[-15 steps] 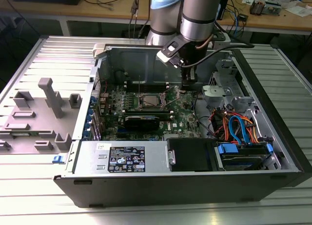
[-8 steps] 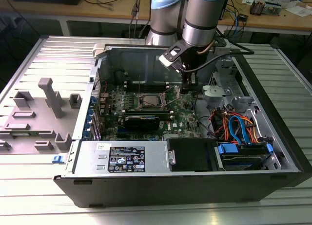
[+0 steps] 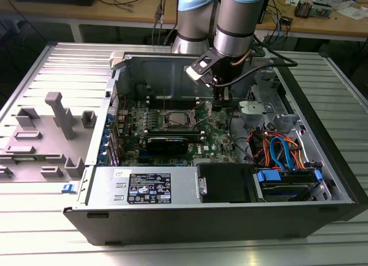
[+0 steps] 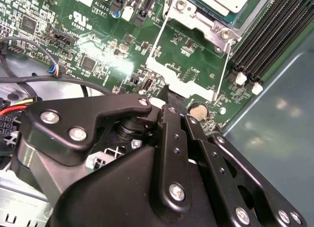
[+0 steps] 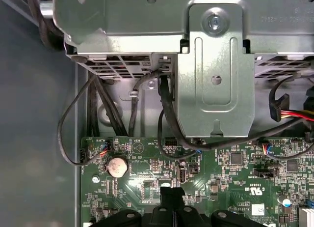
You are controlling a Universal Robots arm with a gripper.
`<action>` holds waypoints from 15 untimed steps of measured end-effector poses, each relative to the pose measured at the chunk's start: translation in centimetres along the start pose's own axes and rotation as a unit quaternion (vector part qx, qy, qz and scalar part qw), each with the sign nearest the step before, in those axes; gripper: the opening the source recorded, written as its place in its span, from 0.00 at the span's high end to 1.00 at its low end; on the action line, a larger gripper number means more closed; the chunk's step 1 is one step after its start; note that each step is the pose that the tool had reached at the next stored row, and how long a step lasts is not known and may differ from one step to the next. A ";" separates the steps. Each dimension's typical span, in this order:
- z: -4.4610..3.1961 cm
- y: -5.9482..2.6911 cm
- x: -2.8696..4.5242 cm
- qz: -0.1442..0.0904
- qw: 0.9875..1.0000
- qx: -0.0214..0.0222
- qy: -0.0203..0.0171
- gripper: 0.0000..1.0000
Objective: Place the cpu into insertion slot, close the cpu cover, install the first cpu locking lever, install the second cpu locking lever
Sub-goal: 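Close the cpu cover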
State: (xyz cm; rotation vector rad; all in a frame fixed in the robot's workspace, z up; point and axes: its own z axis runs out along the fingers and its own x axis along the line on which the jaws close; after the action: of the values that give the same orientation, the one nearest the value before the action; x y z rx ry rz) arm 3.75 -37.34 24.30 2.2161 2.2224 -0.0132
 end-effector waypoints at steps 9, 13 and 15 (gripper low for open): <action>0.00 -0.65 0.00 0.000 1.000 0.001 0.001 0.89; 0.00 -0.66 0.00 0.000 1.000 0.001 0.001 0.89; -0.02 -0.67 0.01 0.000 1.000 0.001 0.001 0.89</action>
State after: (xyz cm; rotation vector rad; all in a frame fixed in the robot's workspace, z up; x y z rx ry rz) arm 3.08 -37.33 24.31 2.2180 2.2245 -0.0121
